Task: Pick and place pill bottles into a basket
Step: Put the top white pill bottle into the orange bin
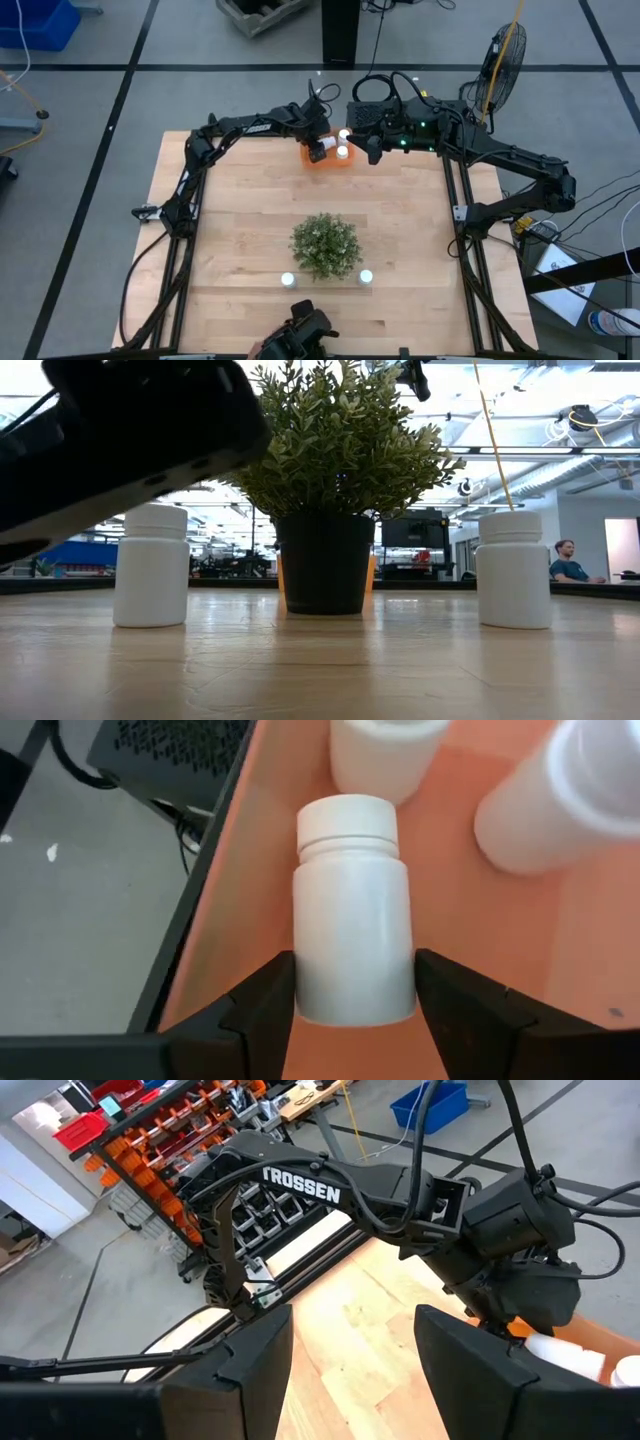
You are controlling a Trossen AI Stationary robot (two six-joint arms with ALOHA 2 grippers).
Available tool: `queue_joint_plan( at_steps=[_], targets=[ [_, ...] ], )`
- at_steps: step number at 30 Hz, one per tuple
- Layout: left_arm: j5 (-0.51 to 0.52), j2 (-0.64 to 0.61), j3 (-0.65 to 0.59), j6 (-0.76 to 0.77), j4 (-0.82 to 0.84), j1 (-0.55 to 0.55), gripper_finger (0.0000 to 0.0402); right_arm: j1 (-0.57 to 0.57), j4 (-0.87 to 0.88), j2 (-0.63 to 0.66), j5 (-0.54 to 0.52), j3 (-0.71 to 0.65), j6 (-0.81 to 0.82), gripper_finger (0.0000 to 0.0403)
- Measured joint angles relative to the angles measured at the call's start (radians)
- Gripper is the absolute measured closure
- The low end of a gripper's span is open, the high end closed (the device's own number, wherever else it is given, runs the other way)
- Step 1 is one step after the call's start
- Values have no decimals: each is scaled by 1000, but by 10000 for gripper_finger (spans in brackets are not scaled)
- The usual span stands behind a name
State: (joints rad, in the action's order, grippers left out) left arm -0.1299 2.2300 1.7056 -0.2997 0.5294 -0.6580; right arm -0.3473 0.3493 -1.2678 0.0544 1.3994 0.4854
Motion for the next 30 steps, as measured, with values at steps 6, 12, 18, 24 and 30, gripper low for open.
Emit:
queue_joint_plan(
  at_steps=[6, 12, 18, 24, 30],
  targets=[
    [-9, 1, 0, 136, -8, 10, 192, 0, 0, 0, 0, 0, 0, 202],
    [12, -1, 1, 91, 24, 20, 197, 0, 0, 0, 0, 0, 0, 202],
    [43, -2, 1, 54, 29, 25, 201, 0, 0, 0, 0, 0, 1, 202],
    [53, -6, 4, 41, 130, 23, 188, 0, 0, 0, 0, 0, 10, 202],
    [56, -5, 3, 46, 197, 18, 189, 0, 0, 0, -3, 0, 2, 202]
  ],
)
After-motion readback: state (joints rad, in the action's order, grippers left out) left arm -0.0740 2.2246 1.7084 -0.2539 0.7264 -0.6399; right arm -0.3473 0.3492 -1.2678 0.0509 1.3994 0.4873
